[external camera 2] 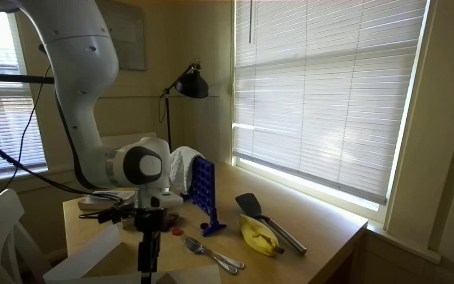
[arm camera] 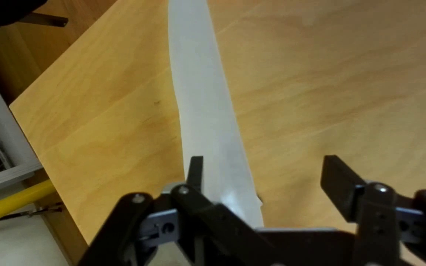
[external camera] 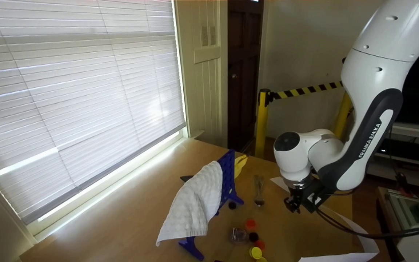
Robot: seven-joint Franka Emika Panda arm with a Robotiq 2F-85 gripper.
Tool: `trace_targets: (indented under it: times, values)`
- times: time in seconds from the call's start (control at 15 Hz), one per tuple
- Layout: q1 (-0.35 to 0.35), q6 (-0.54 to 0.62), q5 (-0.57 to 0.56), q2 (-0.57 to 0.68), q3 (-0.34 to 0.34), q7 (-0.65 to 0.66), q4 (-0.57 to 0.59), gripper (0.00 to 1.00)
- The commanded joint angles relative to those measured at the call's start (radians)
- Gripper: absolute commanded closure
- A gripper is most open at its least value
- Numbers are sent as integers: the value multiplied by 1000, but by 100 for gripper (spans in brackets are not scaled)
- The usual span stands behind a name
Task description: Move the object slightly forward on the table
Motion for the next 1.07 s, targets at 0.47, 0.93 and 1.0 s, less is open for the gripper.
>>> trace_targets:
  times: [0.47,0.93,1.0]
  values:
    - [102,-31,12,-27,-51,21,-11,97]
    - [81,-88,44,-195,-15,2,-26,100]
    - [79,-74,16,-221,-17,9,-17,100]
